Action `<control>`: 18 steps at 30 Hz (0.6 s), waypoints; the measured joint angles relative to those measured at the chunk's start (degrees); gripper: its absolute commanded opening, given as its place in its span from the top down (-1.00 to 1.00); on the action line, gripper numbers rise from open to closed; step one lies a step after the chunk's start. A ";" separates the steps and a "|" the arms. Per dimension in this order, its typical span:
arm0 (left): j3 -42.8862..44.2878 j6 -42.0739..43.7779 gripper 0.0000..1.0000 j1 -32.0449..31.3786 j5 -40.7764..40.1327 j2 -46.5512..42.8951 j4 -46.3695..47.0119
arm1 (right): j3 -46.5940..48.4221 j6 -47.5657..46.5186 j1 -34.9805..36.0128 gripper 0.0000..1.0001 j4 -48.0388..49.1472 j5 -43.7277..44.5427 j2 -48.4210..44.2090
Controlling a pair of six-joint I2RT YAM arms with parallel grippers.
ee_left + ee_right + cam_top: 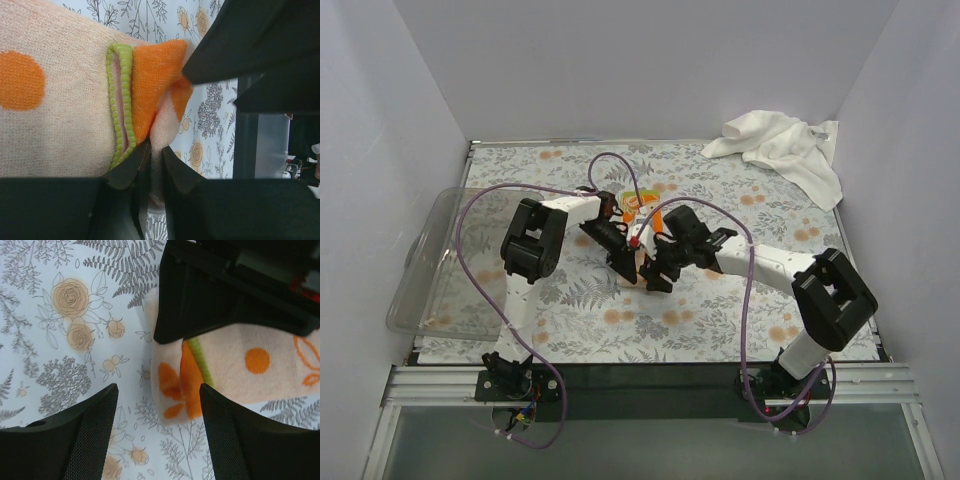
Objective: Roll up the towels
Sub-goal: Roll the towel
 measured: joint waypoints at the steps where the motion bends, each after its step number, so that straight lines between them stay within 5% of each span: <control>1: 0.11 -0.02 0.74 0.00 0.02 0.13 -0.22 | -0.15 -0.66 0.90 -0.22 1.51 0.76 0.96; 10: 0.39 -0.11 0.72 0.17 0.63 0.85 -1.77 | -2.64 -6.32 3.82 0.08 9.84 4.37 7.10; 15: 0.37 -0.63 0.70 0.63 0.79 0.92 -1.73 | -3.98 -8.33 4.02 0.57 11.85 4.55 7.43; 17: 0.33 -0.85 0.62 0.76 0.94 0.92 -1.70 | -4.31 -8.76 4.02 0.97 12.28 4.28 7.54; 18: 0.28 -0.92 0.58 0.85 1.05 0.92 -1.73 | -4.26 -8.98 4.02 0.97 12.28 4.09 7.65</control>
